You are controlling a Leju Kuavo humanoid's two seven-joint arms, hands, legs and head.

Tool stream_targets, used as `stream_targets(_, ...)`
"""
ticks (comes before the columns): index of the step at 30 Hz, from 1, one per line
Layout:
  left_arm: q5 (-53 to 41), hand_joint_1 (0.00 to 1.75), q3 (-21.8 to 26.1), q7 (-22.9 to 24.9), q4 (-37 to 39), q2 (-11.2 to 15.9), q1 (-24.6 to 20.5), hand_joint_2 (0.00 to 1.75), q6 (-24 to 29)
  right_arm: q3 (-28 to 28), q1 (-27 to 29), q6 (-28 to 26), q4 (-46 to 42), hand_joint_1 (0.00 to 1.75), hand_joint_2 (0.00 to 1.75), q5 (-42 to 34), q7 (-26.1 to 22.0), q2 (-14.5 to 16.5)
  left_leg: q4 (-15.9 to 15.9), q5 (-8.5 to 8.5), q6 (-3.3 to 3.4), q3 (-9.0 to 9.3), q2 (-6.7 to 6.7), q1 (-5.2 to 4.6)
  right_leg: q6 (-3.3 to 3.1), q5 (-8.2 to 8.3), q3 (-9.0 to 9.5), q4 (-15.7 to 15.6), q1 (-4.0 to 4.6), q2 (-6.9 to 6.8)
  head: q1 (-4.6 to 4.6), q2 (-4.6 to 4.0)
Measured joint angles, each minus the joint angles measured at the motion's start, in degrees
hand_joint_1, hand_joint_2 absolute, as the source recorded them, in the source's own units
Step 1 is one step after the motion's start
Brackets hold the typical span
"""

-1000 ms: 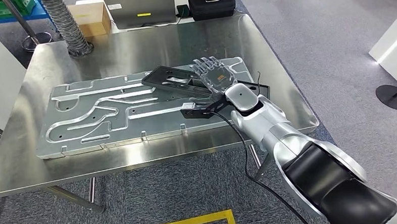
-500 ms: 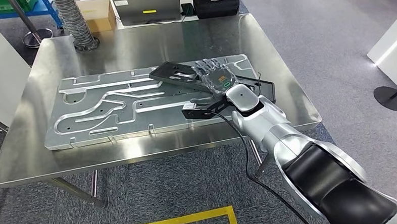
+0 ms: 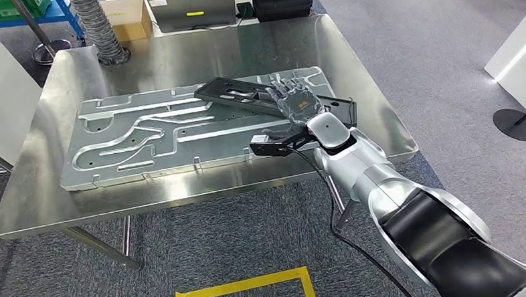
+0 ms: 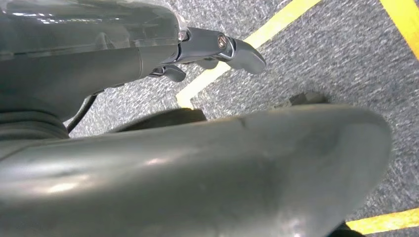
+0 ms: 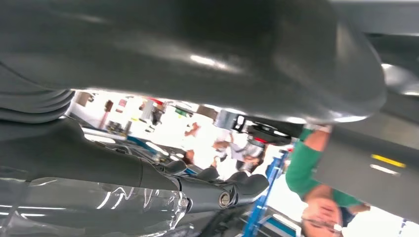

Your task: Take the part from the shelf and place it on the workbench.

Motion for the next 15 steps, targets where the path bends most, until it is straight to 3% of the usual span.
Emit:
stream_targets(2,0.0,0.0,0.0,0.05,0.0,0.06,0.04,0.0,-0.02,-0.21,0.02,0.01,0.04,0.0,0.0,0.04,0.03,-0.11,4.98,-3.62,-0.51,-1.94,-0.01,0.15,-0.49,0.74,-0.35,-0.47,-0.25,-0.17,0.0,0.0)
stream_targets(4,0.02,0.0,0.0,0.1,0.0,0.11,0.05,0.0,-0.04,-0.33,0.25,0.01,0.13,0.0,0.0,0.18,-0.02,-0.14,12.44,-7.63,-0.98,-4.63,0.0,0.39,-0.64,1.21,-1.04,-0.44,-0.24,-0.14,0.0,0.0)
stream_targets(5,0.04,0.0,0.0,0.11,0.0,0.14,0.05,0.0,-0.03,-0.4,0.42,0.01,0.21,0.0,0.0,0.29,-0.05,-0.16,14.72,-8.49,-1.18,-5.27,0.0,0.5,-0.57,1.41,-1.36,-0.36,-0.24,-0.13,0.0,0.0)
stream_targets(6,0.08,0.0,0.0,0.11,0.0,0.18,0.06,0.0,-0.01,-0.51,0.56,0.01,0.31,0.0,0.0,0.4,-0.09,-0.18,14.99,-8.33,-1.33,-4.94,0.01,0.6,-0.46,1.57,-1.65,-0.25,-0.26,-0.13,0.0,0.0)
stream_targets(7,0.13,0.0,0.0,0.11,0.0,0.22,0.06,0.0,0.01,-0.62,0.64,0.01,0.39,0.0,0.0,0.51,-0.1,-0.2,12.91,-7.17,-1.42,-3.44,0.03,0.72,-0.36,1.69,-1.9,-0.07,-0.3,-0.13,0.0,0.0)
stream_targets(10,0.21,0.0,0.0,0.1,0.0,0.31,-0.02,0.0,0.04,-0.94,0.58,-0.01,0.46,0.0,0.0,0.67,-0.1,-0.27,1.84,-3.36,-1.19,3.02,0.0,0.86,0.24,1.8,-2.63,0.79,-0.22,-0.12,0.0,0.0)
stream_targets(11,0.22,0.0,0.0,0.1,0.0,0.33,-0.02,0.0,0.04,-1.0,0.55,-0.01,0.46,0.0,0.0,0.71,-0.1,-0.29,0.09,-3.02,-0.9,3.85,-0.04,0.8,0.58,1.92,-2.89,0.99,-0.12,-0.1,0.0,0.0)
stream_targets(15,0.25,0.0,0.0,0.04,0.0,0.38,-0.02,0.0,0.05,-1.14,0.55,-0.01,0.51,0.0,0.0,0.81,-0.1,-0.48,-0.65,-2.11,0.76,3.42,-0.02,0.63,1.95,1.92,-3.65,1.52,-0.3,-0.02,0.0,0.0)
